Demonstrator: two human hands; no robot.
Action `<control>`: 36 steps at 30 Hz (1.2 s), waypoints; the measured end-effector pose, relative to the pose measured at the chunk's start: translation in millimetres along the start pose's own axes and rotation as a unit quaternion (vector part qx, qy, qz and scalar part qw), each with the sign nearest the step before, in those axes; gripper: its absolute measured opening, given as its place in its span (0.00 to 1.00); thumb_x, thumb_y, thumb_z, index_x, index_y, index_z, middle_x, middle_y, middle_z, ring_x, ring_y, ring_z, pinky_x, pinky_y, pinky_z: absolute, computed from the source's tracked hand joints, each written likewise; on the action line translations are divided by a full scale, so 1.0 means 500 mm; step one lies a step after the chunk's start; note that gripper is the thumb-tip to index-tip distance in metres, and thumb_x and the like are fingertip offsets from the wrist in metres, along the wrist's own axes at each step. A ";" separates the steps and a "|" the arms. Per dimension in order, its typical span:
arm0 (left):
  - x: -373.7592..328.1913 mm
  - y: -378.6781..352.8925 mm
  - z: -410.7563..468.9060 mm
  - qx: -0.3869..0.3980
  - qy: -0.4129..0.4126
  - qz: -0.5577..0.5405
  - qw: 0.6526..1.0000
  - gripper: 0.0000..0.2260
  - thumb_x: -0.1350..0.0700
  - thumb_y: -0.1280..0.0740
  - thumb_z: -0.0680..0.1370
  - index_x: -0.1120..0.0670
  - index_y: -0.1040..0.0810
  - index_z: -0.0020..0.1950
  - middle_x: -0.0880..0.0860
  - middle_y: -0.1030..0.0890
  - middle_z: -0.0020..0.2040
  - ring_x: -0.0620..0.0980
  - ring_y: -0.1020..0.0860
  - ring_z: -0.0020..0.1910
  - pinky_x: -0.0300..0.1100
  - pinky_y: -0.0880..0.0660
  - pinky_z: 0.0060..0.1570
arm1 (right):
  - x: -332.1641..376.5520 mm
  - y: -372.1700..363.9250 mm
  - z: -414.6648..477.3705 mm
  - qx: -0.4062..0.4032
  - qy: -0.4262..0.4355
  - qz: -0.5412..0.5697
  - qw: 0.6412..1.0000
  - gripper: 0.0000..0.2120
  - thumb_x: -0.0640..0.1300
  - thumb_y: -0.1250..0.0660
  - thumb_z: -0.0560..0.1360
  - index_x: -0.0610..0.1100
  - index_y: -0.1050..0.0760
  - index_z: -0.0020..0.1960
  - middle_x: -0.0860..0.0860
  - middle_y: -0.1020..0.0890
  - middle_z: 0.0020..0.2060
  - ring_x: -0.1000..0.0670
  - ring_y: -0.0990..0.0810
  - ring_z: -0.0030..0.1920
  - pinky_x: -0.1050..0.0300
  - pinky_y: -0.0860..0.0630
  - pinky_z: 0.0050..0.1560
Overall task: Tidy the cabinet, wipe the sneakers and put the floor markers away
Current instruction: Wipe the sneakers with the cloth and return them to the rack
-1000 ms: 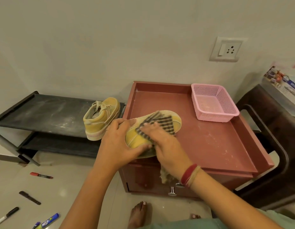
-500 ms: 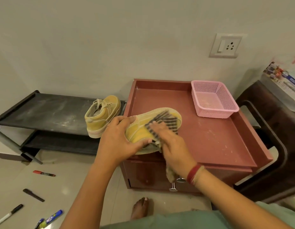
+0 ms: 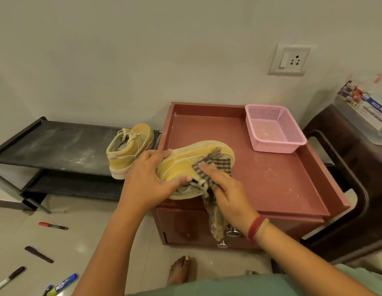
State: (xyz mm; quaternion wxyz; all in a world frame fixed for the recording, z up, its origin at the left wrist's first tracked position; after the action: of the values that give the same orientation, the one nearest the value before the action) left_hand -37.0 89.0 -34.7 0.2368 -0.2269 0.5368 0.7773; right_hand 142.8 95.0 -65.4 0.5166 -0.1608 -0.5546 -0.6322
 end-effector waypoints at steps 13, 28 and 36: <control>-0.004 0.000 -0.005 0.008 0.012 -0.002 1.000 0.40 0.29 0.30 0.60 0.47 0.27 0.68 0.45 0.27 0.62 0.38 0.33 0.57 0.36 0.34 0.53 | -0.059 0.036 0.033 -0.048 -0.092 -0.005 0.995 0.27 0.29 0.44 0.76 0.54 0.33 0.67 0.59 0.32 0.65 0.58 0.37 0.69 0.57 0.41 0.72; -0.004 -0.004 -0.005 0.041 -0.011 -0.011 0.999 0.40 0.30 0.35 0.59 0.46 0.29 0.68 0.44 0.28 0.60 0.39 0.29 0.57 0.39 0.28 0.54 | 0.064 -0.047 0.049 0.069 0.072 0.025 0.995 0.16 0.47 0.40 0.78 0.53 0.28 0.65 0.55 0.34 0.71 0.58 0.40 0.72 0.51 0.43 0.73; -0.003 -0.004 -0.007 0.041 -0.016 0.004 0.999 0.40 0.29 0.35 0.59 0.45 0.29 0.68 0.45 0.27 0.60 0.39 0.29 0.57 0.36 0.32 0.51 | 0.025 -0.046 0.066 0.045 -0.006 -0.043 0.998 0.17 0.66 0.48 0.73 0.71 0.37 0.62 0.67 0.41 0.71 0.59 0.55 0.74 0.37 0.63 0.72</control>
State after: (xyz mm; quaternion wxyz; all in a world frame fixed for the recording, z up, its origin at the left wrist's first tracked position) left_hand -34.1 86.4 -36.4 0.2513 -0.2022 0.5656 0.7590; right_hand 106.3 114.3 -56.8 0.4922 -0.1172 -0.5921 -0.6272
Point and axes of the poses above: each hand's wrist, its own z-axis towards the middle knuckle, its own y-axis out of the back of the hand, x = y × z, the point moved 8 cm from there along z, towards the middle knuckle
